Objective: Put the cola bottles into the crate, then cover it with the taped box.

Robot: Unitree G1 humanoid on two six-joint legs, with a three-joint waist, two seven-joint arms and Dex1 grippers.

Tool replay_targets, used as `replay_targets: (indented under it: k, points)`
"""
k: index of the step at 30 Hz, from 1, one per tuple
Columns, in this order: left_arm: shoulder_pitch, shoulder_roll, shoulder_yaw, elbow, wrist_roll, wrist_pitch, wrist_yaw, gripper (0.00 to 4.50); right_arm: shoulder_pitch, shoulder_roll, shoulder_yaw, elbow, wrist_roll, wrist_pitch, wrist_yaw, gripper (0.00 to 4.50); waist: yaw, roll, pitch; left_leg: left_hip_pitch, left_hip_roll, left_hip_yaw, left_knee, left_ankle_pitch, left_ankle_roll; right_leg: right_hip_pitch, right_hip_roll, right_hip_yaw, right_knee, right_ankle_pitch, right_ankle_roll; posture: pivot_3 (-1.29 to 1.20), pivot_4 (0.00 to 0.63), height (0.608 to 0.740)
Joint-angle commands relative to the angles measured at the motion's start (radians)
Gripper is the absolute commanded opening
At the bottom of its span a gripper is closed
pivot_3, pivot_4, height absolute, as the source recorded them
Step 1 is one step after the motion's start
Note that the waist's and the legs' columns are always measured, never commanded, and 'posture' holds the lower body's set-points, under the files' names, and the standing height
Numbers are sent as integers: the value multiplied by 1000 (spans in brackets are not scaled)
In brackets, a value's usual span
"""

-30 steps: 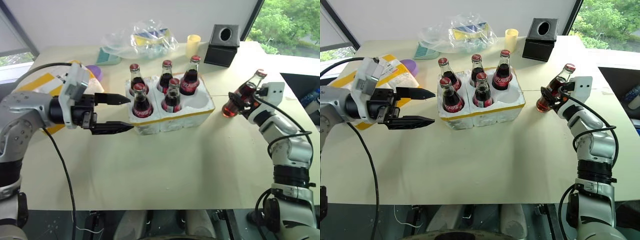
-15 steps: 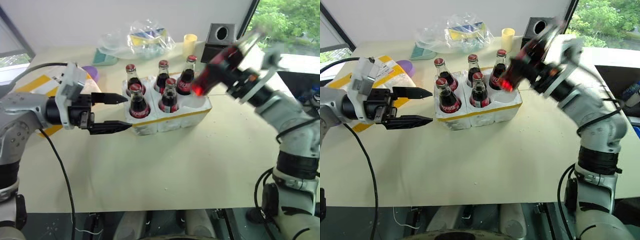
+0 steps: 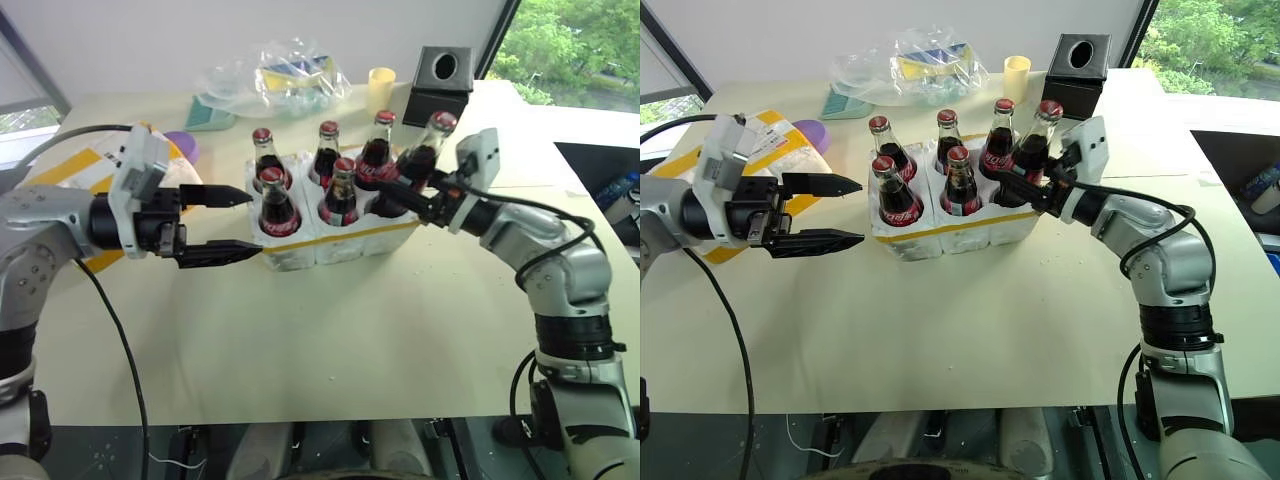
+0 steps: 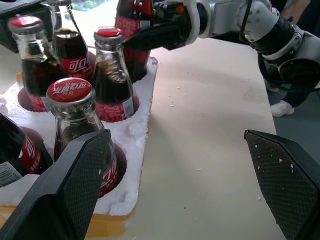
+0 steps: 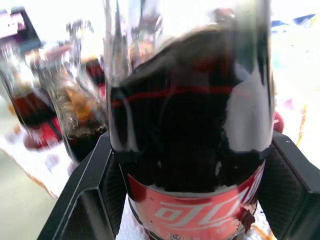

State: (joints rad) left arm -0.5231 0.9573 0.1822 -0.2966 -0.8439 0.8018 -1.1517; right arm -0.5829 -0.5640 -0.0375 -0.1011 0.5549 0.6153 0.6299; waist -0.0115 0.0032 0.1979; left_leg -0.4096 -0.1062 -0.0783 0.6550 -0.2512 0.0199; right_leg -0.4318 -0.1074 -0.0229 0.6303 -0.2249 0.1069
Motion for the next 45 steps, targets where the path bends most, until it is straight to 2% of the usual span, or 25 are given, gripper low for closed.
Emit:
replay_targets:
  k: [1, 4, 7, 8, 11, 17, 21, 24, 27, 29, 31, 34, 39, 45]
  points:
    - [-6, 18, 42, -20, -15, -6, 2, 4500, -24, 1, 37, -11, -68, -72, 31, 2800, 0, 0, 0, 0, 0, 0, 0, 0, 0, 0, 0, 0, 0, 0, 0, 0, 150, 740]
    - [-5, 19, 43, -19, -15, -7, 3, 4500, -27, 11, 45, 1, -92, -84, 39, 2800, 0, 0, 0, 0, 0, 0, 0, 1, -1, 0, 0, 0, 0, 0, 0, 0, 150, 740]
    - [21, 24, 55, -35, -13, -10, 7, 4500, -28, 21, 28, -1, -65, -42, 47, 4307, 0, 0, 0, 0, 0, 0, 0, 1, -2, 0, 0, 0, 0, 0, 0, 0, 150, 740]
    - [29, 25, 61, -39, -14, -9, 10, 4500, -29, 22, 19, -5, -50, -24, 52, 4456, 0, 0, 0, 0, 0, 0, 0, 1, -2, 0, 0, 0, 0, 0, 0, 0, 150, 740]
    - [63, 26, 96, -56, -25, 2, 31, 4500, -27, -3, -10, -45, -3, 35, 78, 4456, 0, 0, 0, 0, 0, 0, 0, 1, -1, 0, 0, 0, 0, 0, 0, 0, 150, 740]
    - [187, 68, 243, -120, -35, 26, 97, 4500, 5, -185, -162, -152, 203, 207, 235, 4456, 3, 0, 0, 0, 0, 0, -1, 0, 0, 0, -1, 0, -1, 0, 0, 0, 150, 740]
    - [287, 107, 421, -151, -5, 52, 160, 4500, 41, -331, -303, -170, 319, 253, 361, 4456, 3, 0, 0, 1, 1, 0, -1, 0, 0, 1, -2, 0, -1, 0, 0, 0, 150, 740]
    - [385, 137, 560, -164, 55, 59, 178, 4500, 2, -386, -368, -94, 383, 320, 358, 4456, -1, 0, 0, 1, 1, 1, -1, 0, 0, 1, -3, 0, -1, 0, 0, 0, 150, 740]
    - [547, 158, 686, -164, 213, -8, 141, 4500, -23, -401, -386, -62, 407, 324, 372, 4456, -3, 0, 0, 2, 2, 2, -3, 0, 0, 1, -3, 0, -1, -1, -2, 0, 150, 740]
    - [700, 154, 744, -125, 386, -129, 114, 4500, -32, -395, -366, -55, 407, 320, 382, 4456, -2, 0, 0, 2, 2, 2, -5, 0, 0, 0, -4, 0, -2, -2, -3, 0, 150, 740]
    - [873, 138, 764, -24, 615, -333, 143, 4500, -30, -386, -334, -62, 398, 302, 409, 4456, -3, 1, -1, 2, 2, 4, -6, 0, 0, -1, -5, 0, -2, -2, -4, 0, 150, 740]
    - [971, 124, 738, 95, 789, -498, 248, 4500, -38, -376, -306, -61, 392, 284, 434, 4456, 2, 0, -1, 2, 2, 5, -7, 0, 0, -1, -6, 1, -3, -3, -6, 0, 150, 740]
    - [914, 126, 537, 346, 978, -747, 459, 4500, -75, -361, -253, -58, 380, 270, 455, 4456, 28, 0, -2, 1, 2, 5, -5, -2, -2, 0, -6, 0, -8, -4, -7, 0, 150, 740]
    - [637, 102, 258, 637, 1139, -954, 742, 4500, -91, -370, -251, -87, 414, 293, 486, 4456, 45, -4, -3, 0, 2, 5, -5, -2, -1, -3, -6, -1, -10, 0, -2, 0, 150, 740]
